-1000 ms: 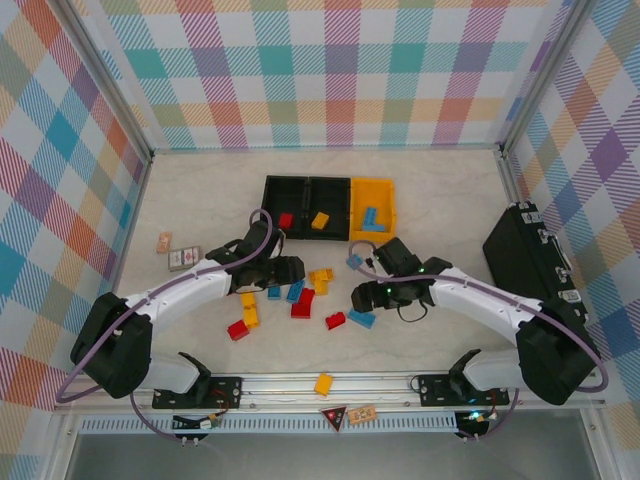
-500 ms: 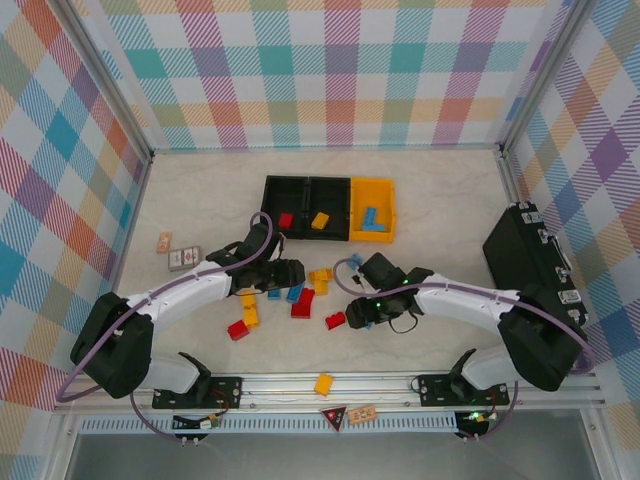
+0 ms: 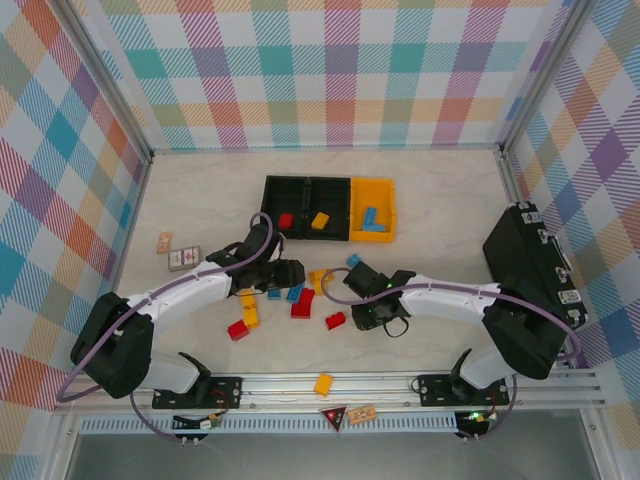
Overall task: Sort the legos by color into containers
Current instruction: Pick up the lego from the bottom-center of the table, then place the lego in the container.
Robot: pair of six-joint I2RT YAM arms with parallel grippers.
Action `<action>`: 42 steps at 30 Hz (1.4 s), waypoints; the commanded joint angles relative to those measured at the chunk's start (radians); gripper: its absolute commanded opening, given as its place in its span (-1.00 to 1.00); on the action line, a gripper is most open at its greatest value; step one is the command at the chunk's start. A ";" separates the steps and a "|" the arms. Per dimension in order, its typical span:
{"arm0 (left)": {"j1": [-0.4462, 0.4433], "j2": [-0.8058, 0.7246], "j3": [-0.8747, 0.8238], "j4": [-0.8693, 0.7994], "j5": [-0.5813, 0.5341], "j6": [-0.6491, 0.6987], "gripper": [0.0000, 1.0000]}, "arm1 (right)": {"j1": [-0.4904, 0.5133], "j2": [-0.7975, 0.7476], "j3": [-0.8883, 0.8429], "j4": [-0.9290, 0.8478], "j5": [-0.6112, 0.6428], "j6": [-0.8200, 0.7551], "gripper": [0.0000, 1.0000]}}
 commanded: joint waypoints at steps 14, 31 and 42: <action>-0.010 -0.014 -0.019 0.037 0.006 -0.022 0.14 | -0.306 0.083 0.441 -0.121 -0.011 -0.073 -0.48; -0.012 -0.072 -0.044 0.021 -0.017 -0.039 0.14 | -0.493 0.574 0.918 -0.131 -0.123 -0.030 -0.53; -0.012 -0.070 -0.043 0.017 -0.021 -0.040 0.14 | -0.518 0.664 1.006 -0.131 -0.167 0.003 -0.33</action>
